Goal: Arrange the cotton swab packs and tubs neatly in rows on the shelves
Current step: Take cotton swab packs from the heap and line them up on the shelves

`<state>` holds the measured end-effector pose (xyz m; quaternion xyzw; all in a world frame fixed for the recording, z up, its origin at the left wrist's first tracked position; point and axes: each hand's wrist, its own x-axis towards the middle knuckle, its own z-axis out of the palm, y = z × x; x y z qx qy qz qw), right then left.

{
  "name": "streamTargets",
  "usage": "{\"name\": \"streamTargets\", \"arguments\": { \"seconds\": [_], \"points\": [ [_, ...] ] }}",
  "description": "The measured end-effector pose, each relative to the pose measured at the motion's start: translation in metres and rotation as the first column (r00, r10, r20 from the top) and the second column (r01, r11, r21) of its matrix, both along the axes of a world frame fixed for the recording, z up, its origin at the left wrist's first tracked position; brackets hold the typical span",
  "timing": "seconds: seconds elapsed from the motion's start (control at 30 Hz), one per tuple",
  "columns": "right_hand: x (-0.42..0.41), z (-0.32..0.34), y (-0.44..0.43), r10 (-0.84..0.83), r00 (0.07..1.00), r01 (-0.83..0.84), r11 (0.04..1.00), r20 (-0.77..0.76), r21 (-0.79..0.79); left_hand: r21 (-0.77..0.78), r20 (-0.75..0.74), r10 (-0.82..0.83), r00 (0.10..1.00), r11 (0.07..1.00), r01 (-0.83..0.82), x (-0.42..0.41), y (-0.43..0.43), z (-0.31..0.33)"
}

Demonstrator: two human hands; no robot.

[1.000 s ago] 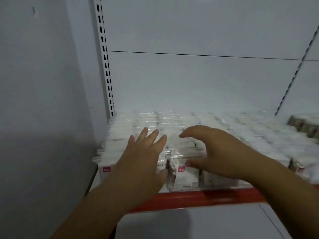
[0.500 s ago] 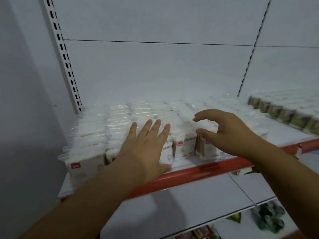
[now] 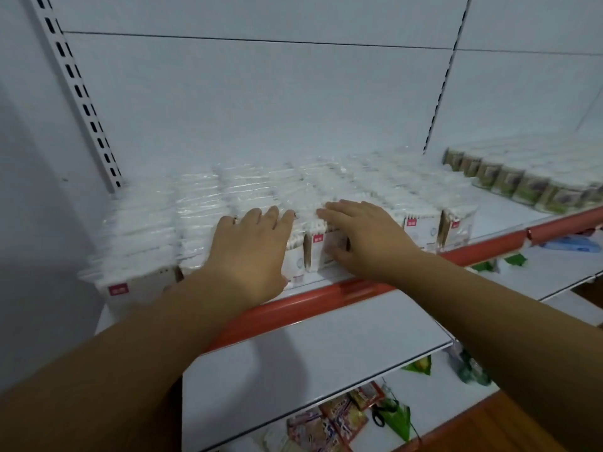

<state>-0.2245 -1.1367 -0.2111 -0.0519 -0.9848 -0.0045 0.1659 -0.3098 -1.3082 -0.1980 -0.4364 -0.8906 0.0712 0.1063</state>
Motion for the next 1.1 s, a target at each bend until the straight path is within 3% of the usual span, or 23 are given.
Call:
{"name": "streamTargets", "arguments": {
  "seconds": [0.2, 0.3, 0.37, 0.5, 0.57, 0.67, 0.73, 0.8, 0.87, 1.0, 1.1],
  "points": [
    [0.007, 0.017, 0.005, 0.01, 0.985, -0.029, 0.994, 0.174, 0.106, -0.093, 0.047, 0.046, 0.998, 0.995, -0.042, 0.007, -0.004, 0.022],
    [0.025, 0.024, 0.021, 0.022, 0.998, -0.027, 0.995, 0.062, 0.094, 0.113, -0.03, -0.098, 0.995, 0.988, 0.101, 0.025, 0.009, 0.033],
    [0.046, 0.026, 0.044, -0.016, 1.0, 0.017, 0.998, -0.02, 0.054, 0.246, 0.028, -0.249, 0.968, 0.94, 0.235, 0.045, 0.037, 0.037],
    [0.12, 0.019, 0.118, -0.225, 0.972, 0.231, 0.97, -0.071, 0.082, 0.137, 0.107, -0.378, 0.92, 0.922, 0.363, 0.087, 0.128, 0.021],
    [0.164, 0.006, 0.157, -0.297, 0.951, 0.304, 0.948, -0.088, 0.096, 0.187, 0.145, -0.438, 0.887, 0.892, 0.41, 0.111, 0.169, 0.004],
    [0.225, -0.032, 0.208, -0.238, 0.954, 0.266, 0.952, -0.182, 0.149, 0.309, 0.204, -0.534, 0.821, 0.831, 0.463, 0.154, 0.214, -0.035],
    [0.256, -0.069, 0.231, -0.209, 0.951, 0.245, 0.959, -0.228, 0.14, 0.275, 0.289, -0.524, 0.802, 0.847, 0.454, 0.173, 0.234, -0.075],
    [0.276, -0.115, 0.252, -0.252, 0.957, 0.264, 0.962, -0.143, 0.07, 0.147, 0.367, -0.468, 0.804, 0.883, 0.447, 0.178, 0.247, -0.122],
    [0.288, -0.173, 0.271, -0.328, 0.944, 0.329, 0.944, 0.038, 0.003, 0.028, 0.414, -0.406, 0.815, 0.9, 0.434, 0.169, 0.257, -0.177],
    [0.301, -0.317, 0.274, -0.354, 0.786, 0.459, 0.884, 0.506, -0.095, -0.064, 0.508, -0.326, 0.798, 0.909, 0.412, 0.161, 0.266, -0.309],
    [0.312, -0.448, 0.259, -0.313, 0.712, 0.511, 0.845, 0.628, -0.158, -0.12, 0.586, -0.191, 0.788, 0.941, 0.317, 0.168, 0.264, -0.432]
  ]
}}
